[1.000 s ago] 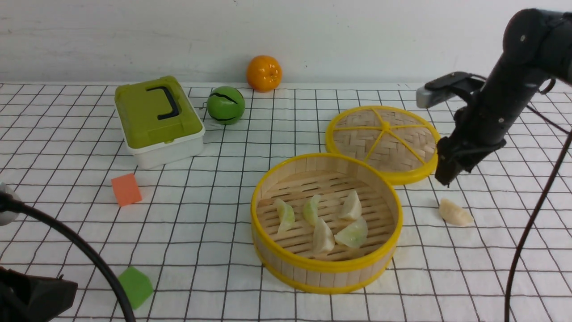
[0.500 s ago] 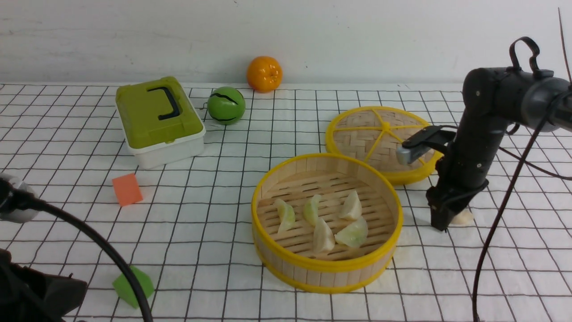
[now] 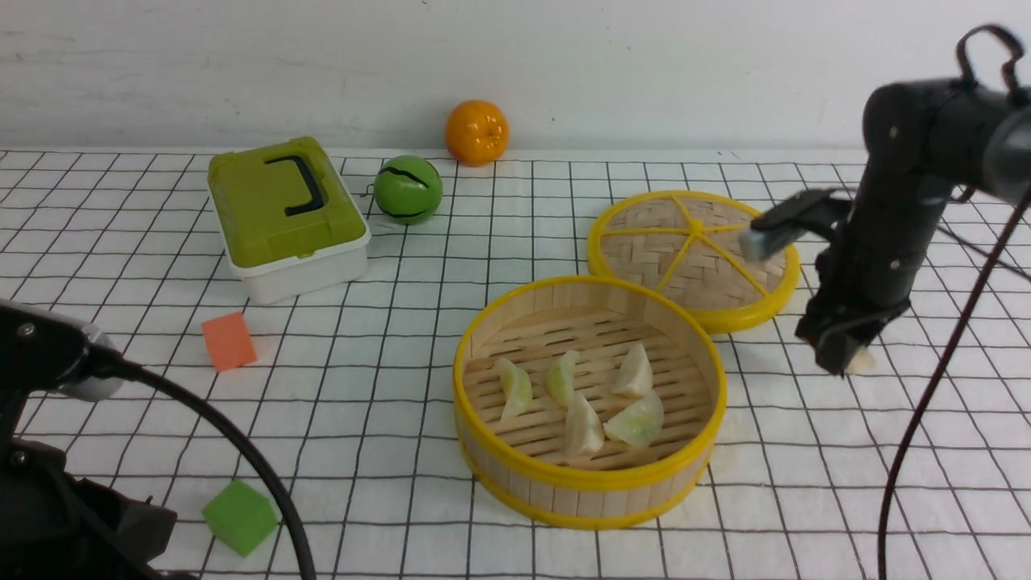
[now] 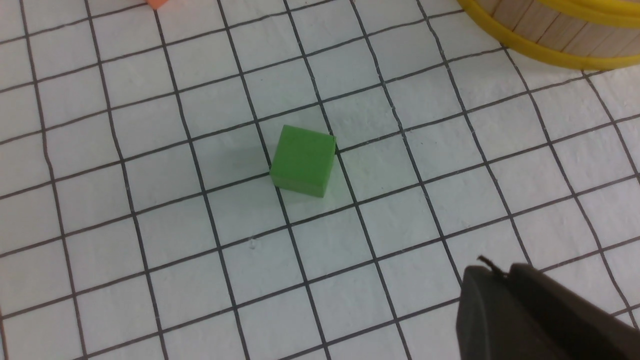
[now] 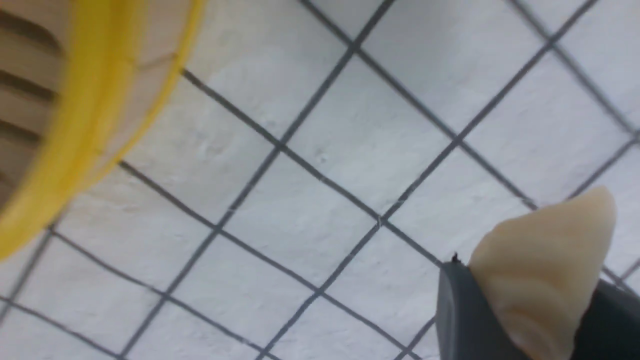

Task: Put the dumplings into the steamer on the table with the white tablecloth.
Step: 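Reach for and grasp a dumpling lying on the table beside the steamer, then place the dumpling in the bamboo steamer basket with the right gripper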

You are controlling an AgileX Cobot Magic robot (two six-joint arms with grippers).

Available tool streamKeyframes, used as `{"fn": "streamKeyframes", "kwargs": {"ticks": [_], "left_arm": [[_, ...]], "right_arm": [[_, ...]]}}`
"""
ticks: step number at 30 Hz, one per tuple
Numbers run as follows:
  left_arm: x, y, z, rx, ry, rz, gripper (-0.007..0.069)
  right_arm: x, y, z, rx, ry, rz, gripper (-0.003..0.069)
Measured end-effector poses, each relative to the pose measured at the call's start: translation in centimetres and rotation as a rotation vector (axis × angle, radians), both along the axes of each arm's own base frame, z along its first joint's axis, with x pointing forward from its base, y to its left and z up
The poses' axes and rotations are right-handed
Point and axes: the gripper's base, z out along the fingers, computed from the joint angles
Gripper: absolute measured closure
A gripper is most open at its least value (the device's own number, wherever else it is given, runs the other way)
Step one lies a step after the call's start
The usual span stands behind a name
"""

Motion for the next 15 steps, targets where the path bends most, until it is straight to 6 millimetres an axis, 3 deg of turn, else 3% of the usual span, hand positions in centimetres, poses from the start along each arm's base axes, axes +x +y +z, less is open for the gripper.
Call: {"fn": "streamKeyframes", "kwargs": {"ticks": [3, 4, 6, 7, 9, 11, 14, 15], "left_arm": [[0.0, -0.1, 0.1, -0.009, -0.008, -0.003, 0.0576], [0.1, -0.1, 0.1, -0.01, -0.009, -0.004, 0.0576], [0.1, -0.2, 0.2, -0.027, -0.018, -0.008, 0.0576], [0.1, -0.2, 0.2, -0.029, -0.017, -0.008, 0.0576], [0.1, -0.3, 0.2, -0.041, -0.01, -0.008, 0.0575], [-0.1, -0.3, 0.1, -0.049, -0.001, -0.007, 0.0573], [-0.5, -0.1, 0.3, -0.061, 0.006, -0.01, 0.057], [-0.6, -0.1, 0.3, -0.065, 0.006, -0.01, 0.057]], "right_arm": [[-1.1, 1.9, 5.0, 0.104, -0.111, 0.004, 0.0461], [-1.1, 2.1, 5.0, 0.112, -0.111, 0.004, 0.0461], [-2.3, 5.0, 7.6, 0.206, -0.152, 0.036, 0.0461], [-2.4, 5.2, 7.7, 0.212, -0.151, 0.04, 0.0461], [-3.3, 8.2, 7.9, 0.255, -0.137, 0.09, 0.0461], [-4.2, 11.5, 6.8, 0.26, -0.098, 0.16, 0.0461], [-4.5, 14.8, 5.0, 0.27, -0.087, 0.218, 0.0461], [-4.4, 15.0, 4.9, 0.271, -0.091, 0.22, 0.0461]]}}
